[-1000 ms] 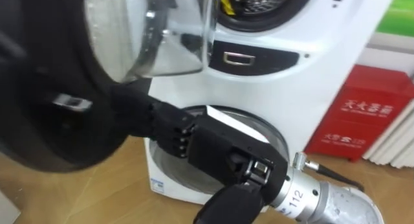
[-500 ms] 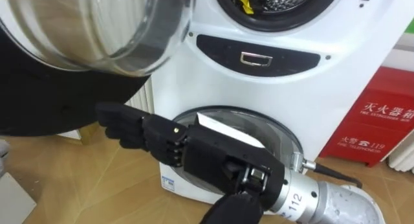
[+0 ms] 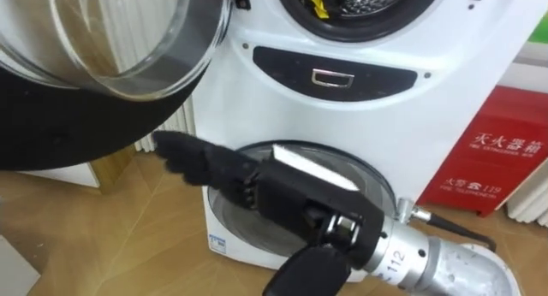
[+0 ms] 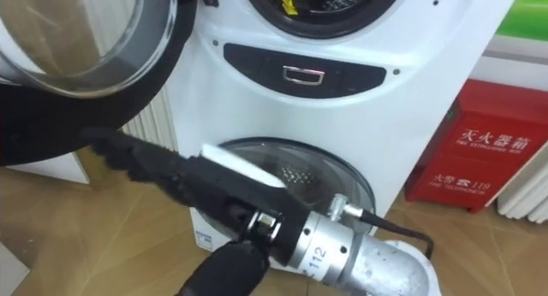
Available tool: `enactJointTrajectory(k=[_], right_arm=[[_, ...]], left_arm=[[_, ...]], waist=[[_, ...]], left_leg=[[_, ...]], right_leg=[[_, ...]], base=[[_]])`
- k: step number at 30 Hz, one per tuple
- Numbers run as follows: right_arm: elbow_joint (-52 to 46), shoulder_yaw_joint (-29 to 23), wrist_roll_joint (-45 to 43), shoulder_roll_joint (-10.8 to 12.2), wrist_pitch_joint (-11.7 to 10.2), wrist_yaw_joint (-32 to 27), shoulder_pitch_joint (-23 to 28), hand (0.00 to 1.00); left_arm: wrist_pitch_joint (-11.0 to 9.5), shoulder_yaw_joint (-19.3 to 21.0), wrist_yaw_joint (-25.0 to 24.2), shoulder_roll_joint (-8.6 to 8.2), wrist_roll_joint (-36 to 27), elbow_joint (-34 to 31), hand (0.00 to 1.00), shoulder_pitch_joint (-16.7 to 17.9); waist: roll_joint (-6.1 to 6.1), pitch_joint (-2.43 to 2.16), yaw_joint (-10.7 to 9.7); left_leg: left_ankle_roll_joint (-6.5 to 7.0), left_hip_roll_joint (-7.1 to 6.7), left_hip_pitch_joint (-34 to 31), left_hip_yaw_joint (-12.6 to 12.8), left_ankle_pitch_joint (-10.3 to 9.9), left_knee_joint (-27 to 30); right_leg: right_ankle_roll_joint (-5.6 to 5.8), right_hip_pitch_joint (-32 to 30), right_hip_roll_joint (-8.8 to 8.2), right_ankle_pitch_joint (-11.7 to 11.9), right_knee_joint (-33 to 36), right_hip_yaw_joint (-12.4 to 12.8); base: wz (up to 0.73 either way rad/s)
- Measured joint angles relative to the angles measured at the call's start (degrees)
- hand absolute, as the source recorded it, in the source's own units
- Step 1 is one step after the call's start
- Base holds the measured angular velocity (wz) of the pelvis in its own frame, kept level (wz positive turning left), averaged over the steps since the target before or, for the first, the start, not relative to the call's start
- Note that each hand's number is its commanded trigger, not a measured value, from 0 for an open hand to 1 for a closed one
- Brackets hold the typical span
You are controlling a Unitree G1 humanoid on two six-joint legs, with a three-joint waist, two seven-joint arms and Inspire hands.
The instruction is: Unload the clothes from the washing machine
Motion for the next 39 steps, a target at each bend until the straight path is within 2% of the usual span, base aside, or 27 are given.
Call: enactJointTrajectory(k=[4,7,10,16,22,27,32,33,34,36,39], right_arm=[[0.0,-4.6,-3.1,0.0,0.0,-4.4,1.4,0.0],[0.0,-8.0,-3.1,0.1,0.0,-7.8,1.4,0.0],[0.0,-9.8,-2.8,0.2,0.0,-10.7,1.4,0.0],[0.2,-10.1,-2.1,0.3,0.0,-13.9,0.5,0.0],[0.5,-10.0,-0.5,0.3,0.0,-17.9,-4.5,0.0],[5.9,-6.7,0.0,2.8,0.1,-20.6,-8.0,0.0],[8.0,-6.1,0.8,3.1,0.2,-22.3,-8.7,0.0],[8.7,-6.1,0.2,3.5,0.2,-22.9,-8.9,0.0],[9.3,-6.1,0.2,3.7,0.1,-23.2,-9.0,0.0],[11.4,-6.1,1.6,4.0,-0.1,-24.7,-9.6,0.0],[13.3,-5.7,0.6,4.8,-0.4,-27.0,-10.2,0.0]], left_arm=[[-0.3,2.4,0.0,-0.48,-0.2,-0.1,0.0,1.2],[-0.2,2.6,0.0,-0.79,-0.1,-0.1,0.0,2.4],[0.0,2.8,0.0,-0.95,0.1,0.0,0.0,3.5],[0.2,2.9,0.0,-1.1,0.1,0.4,0.0,3.3],[0.6,2.8,1.3,-1.42,0.5,0.6,0.0,3.1],[2.4,2.7,1.3,-1.48,0.2,0.0,0.0,3.1],[2.6,2.8,2.3,-1.77,0.2,-1.3,0.0,3.3],[2.8,2.8,2.7,-1.8,0.1,-1.1,0.0,3.3],[3.0,2.8,3.0,-1.8,0.0,-1.0,0.0,3.4],[2.9,2.8,3.4,-1.74,0.0,-1.1,0.0,3.3],[2.8,2.8,3.4,-1.88,0.0,-1.2,0.0,3.5]], waist=[[0.68,-0.35,-1.3],[0.93,-0.63,-2.3],[1.14,-0.73,-2.7],[1.04,-0.68,-2.4],[0.73,-0.43,-1.5],[0.46,-0.2,-0.1],[0.94,-0.03,1.5],[1.37,0.25,1.8],[1.64,0.28,1.8],[2.12,0.32,2.3],[2.02,0.21,2.5]], left_leg=[[0.01,0.06,0.1,0.8,0.0,-0.2],[0.01,0.09,0.5,1.1,0.0,-0.1],[0.01,0.23,1.1,1.6,0.0,-0.2],[0.02,0.19,1.8,1.6,0.0,-0.2],[0.01,0.25,2.0,1.5,0.0,-0.6],[0.03,0.33,1.9,1.5,0.0,0.4],[-0.03,1.4,-0.3,1.0,-2.6,5.1],[-0.14,1.91,-0.5,0.5,-3.4,6.6],[-0.17,2.1,-0.8,0.4,-3.8,7.6],[-0.38,3.21,-2.5,0.3,-6.0,11.9],[-0.54,3.09,-3.6,0.1,-6.9,14.1]], right_leg=[[0.0,-0.3,-0.06,0.0,0.0,0.7],[0.01,-0.3,-0.08,0.0,0.0,0.7],[0.01,0.0,0.0,0.0,0.0,1.4],[0.01,0.4,-0.04,0.0,0.0,1.4],[0.01,0.9,0.05,0.0,0.0,1.6],[0.01,1.2,0.08,0.0,0.1,1.3],[0.02,1.2,1.05,-0.1,0.4,1.0],[0.12,1.4,1.39,-0.2,1.0,0.8],[0.14,1.5,1.6,-0.2,1.3,0.8],[-0.2,1.1,2.35,-1.6,3.3,1.2],[-0.61,-0.2,1.85,-4.1,6.5,1.1]], base=[[-0.09],[-0.08],[-0.08],[-0.01],[0.0],[0.02],[0.03],[0.04],[0.1],[0.05],[0.04]])
